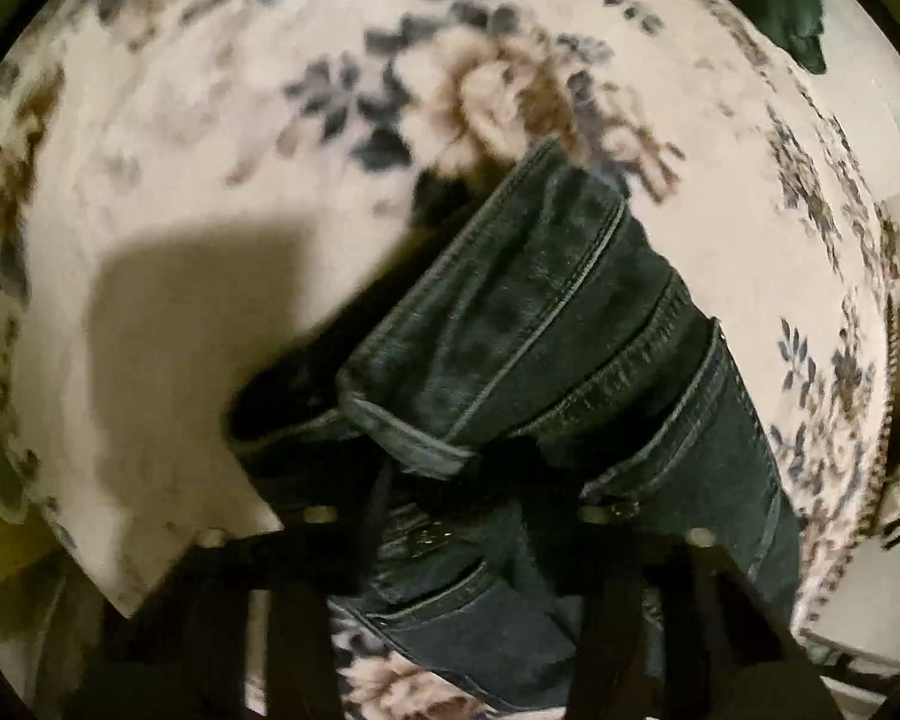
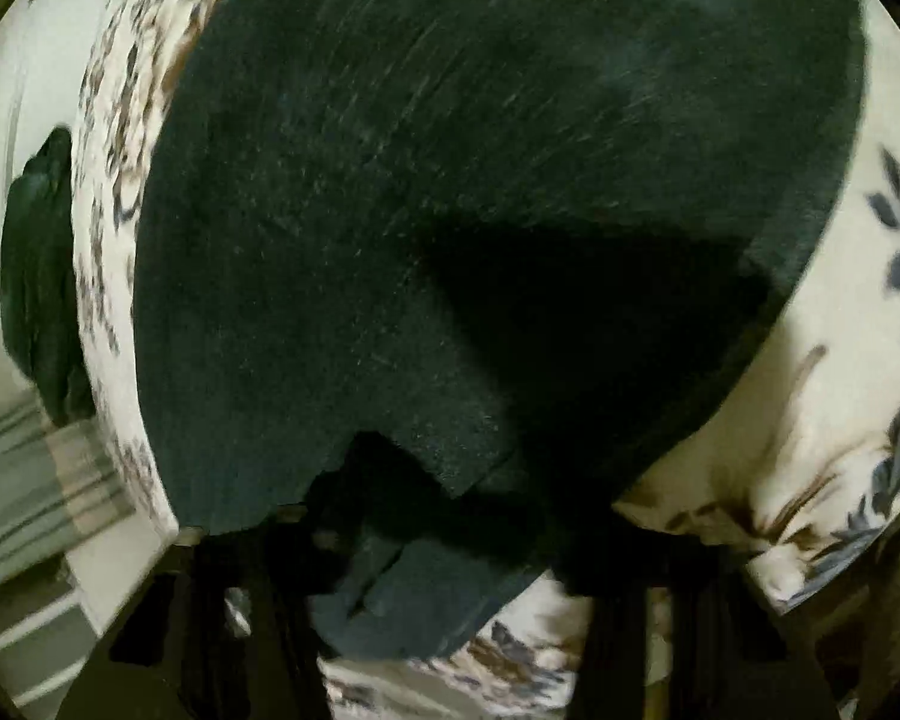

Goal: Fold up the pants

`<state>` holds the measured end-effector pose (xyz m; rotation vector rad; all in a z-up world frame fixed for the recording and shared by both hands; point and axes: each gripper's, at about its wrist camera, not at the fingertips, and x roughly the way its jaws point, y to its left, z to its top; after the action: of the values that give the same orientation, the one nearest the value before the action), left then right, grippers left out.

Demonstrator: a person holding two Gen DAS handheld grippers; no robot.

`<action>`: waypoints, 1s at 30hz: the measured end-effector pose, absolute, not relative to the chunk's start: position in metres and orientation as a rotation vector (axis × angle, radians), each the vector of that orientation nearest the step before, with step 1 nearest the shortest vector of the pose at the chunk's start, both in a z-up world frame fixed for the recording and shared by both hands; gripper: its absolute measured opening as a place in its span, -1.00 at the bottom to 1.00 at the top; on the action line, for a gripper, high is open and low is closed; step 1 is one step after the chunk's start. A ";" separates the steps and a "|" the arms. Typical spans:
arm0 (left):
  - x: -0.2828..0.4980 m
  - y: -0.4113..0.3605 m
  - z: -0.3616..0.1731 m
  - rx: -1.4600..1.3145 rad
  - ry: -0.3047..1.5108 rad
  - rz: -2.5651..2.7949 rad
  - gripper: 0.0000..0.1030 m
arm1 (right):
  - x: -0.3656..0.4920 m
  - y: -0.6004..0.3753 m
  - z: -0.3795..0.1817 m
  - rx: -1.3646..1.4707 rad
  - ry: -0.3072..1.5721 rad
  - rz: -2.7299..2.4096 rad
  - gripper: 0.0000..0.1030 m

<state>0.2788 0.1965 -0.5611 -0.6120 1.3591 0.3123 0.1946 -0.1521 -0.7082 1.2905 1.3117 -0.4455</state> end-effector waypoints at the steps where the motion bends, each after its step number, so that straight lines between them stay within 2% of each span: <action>1: 0.273 0.200 -0.558 -0.602 1.335 0.325 -0.75 | 0.194 -0.148 -0.702 1.242 1.326 -0.454 -0.72; 2: 0.269 0.202 -0.554 -0.613 1.317 0.308 -0.80 | 0.190 -0.151 -0.693 1.200 1.327 -0.452 -0.94; 13: 0.223 0.207 -0.506 -0.586 1.297 0.258 -0.82 | 0.170 -0.159 -0.633 1.035 1.343 -0.339 -0.96; 16: 0.212 0.206 -0.514 -0.566 1.328 0.272 -0.82 | 0.152 -0.169 -0.634 1.013 1.379 -0.331 -0.96; 23: 0.201 0.207 -0.571 -0.520 1.443 0.289 -0.75 | 0.157 -0.168 -0.671 0.890 1.497 -0.328 -0.95; 25: 0.209 0.209 -0.577 -0.525 1.489 0.282 -0.67 | 0.172 -0.164 -0.673 0.782 1.579 -0.285 -0.82; 27: 0.214 0.212 -0.570 -0.541 1.504 0.276 -0.59 | 0.187 -0.156 -0.659 0.667 1.646 -0.226 -0.07; 28: 0.216 0.211 -0.562 -0.528 1.505 0.271 -0.52 | 0.192 -0.154 -0.651 0.662 1.641 -0.191 0.00; 29: 0.217 0.210 -0.553 -0.497 1.502 0.269 -0.38 | 0.201 -0.149 -0.637 0.659 1.636 -0.123 0.08; 30: 0.217 0.206 -0.545 -0.457 1.497 0.276 -0.10 | 0.211 -0.145 -0.628 0.642 1.642 -0.082 0.11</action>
<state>0.2175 0.2062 -0.5450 -0.4567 1.4972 0.2757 0.2108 -0.1447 -0.6283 0.6424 1.6418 -0.0821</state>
